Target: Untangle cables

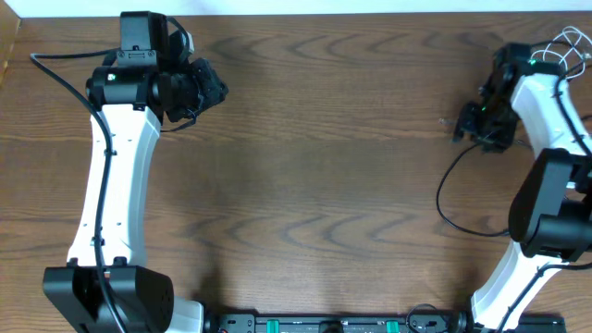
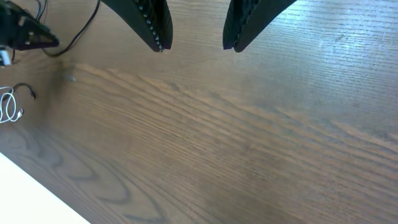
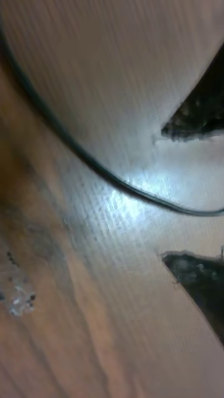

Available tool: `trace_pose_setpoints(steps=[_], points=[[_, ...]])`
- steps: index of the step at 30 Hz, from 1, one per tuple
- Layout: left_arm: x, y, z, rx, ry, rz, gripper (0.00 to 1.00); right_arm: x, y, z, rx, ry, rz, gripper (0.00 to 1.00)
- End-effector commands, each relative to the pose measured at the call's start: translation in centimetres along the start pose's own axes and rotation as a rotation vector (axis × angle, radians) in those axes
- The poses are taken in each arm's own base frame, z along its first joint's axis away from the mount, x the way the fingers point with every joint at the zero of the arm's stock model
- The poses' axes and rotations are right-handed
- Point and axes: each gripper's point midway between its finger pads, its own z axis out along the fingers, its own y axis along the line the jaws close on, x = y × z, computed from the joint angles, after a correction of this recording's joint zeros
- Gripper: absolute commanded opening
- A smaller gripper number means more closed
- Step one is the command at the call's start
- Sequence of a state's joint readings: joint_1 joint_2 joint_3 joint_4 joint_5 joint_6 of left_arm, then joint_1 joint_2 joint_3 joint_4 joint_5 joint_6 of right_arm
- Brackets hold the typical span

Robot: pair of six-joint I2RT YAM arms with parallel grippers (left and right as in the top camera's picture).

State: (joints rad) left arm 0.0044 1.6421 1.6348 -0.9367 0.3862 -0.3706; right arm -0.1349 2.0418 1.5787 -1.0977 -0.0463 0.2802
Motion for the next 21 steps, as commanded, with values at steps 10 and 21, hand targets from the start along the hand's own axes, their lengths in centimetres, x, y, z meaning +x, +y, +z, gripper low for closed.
trace_pose_setpoints(steps=[10,21], points=[[0.1,0.1,0.2,-0.007,0.003,-0.007,0.33,1.3,0.2,3.3,0.023,-0.009,0.011,0.32],[0.1,0.1,0.2,-0.007,0.004,-0.007,0.33,2.8,-0.5,6.6,0.033,-0.009,0.045,0.28]])
